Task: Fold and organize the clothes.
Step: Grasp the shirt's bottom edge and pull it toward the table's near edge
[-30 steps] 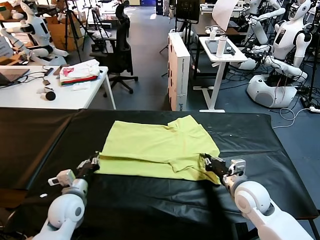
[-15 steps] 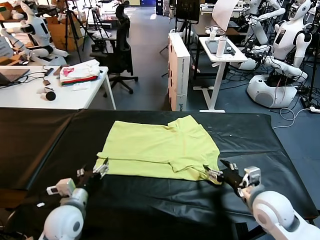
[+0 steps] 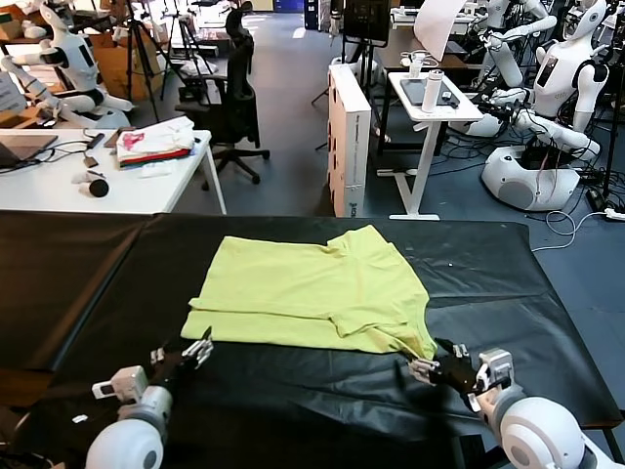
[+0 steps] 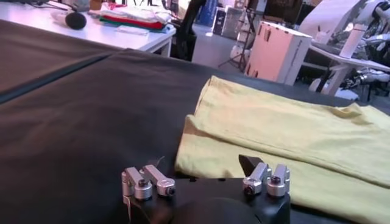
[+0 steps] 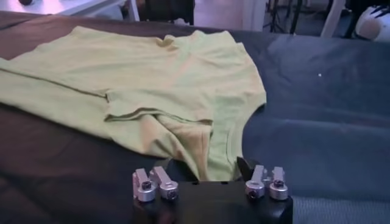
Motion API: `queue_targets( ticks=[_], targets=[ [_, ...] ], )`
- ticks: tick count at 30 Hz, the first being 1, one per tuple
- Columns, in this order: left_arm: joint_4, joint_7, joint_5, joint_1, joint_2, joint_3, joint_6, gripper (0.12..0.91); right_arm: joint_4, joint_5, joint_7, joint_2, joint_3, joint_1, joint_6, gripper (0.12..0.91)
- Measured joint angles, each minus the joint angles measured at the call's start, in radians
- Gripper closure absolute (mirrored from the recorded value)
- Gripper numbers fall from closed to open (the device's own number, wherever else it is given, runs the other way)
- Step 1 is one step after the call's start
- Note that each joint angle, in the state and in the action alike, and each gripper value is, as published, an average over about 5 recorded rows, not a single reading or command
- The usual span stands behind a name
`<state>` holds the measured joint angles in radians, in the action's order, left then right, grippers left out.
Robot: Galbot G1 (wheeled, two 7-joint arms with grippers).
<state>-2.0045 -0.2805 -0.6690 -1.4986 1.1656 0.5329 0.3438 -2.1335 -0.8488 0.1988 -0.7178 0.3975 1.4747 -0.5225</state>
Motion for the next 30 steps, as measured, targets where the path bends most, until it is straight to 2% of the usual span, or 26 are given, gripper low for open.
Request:
queue_targets(
  ticks=[2, 6, 9, 11, 17, 30],
  targets=[
    [0.001, 0.003, 0.0, -0.001, -0.002, 0.0, -0.001, 0.395, -0.004, 0.0, 0.001, 0.003, 0.001, 0.002, 0.001, 0.635],
    [0.0, 0.003, 0.0, -0.006, -0.005, 0.004, -0.003, 0.64, -0.018, -0.007, 0.01, 0.013, 0.009, 0.015, 0.001, 0.843],
    [-0.005, 0.003, 0.001, -0.017, -0.006, 0.009, -0.003, 0.816, -0.036, -0.029, 0.033, 0.023, 0.023, 0.034, -0.005, 0.885],
    [-0.012, 0.002, 0.002, -0.026, -0.008, 0.015, -0.001, 0.871, -0.052, -0.05, 0.055, 0.032, 0.035, 0.05, -0.018, 0.887],
    [-0.049, -0.01, 0.001, -0.073, -0.03, 0.038, 0.004, 0.878, -0.105, -0.116, 0.11, 0.062, 0.084, 0.114, -0.079, 0.887],
    [-0.18, -0.007, 0.004, -0.272, -0.05, 0.116, 0.003, 0.878, -0.21, -0.147, 0.139, 0.079, 0.153, 0.236, -0.14, 0.887]
  ],
)
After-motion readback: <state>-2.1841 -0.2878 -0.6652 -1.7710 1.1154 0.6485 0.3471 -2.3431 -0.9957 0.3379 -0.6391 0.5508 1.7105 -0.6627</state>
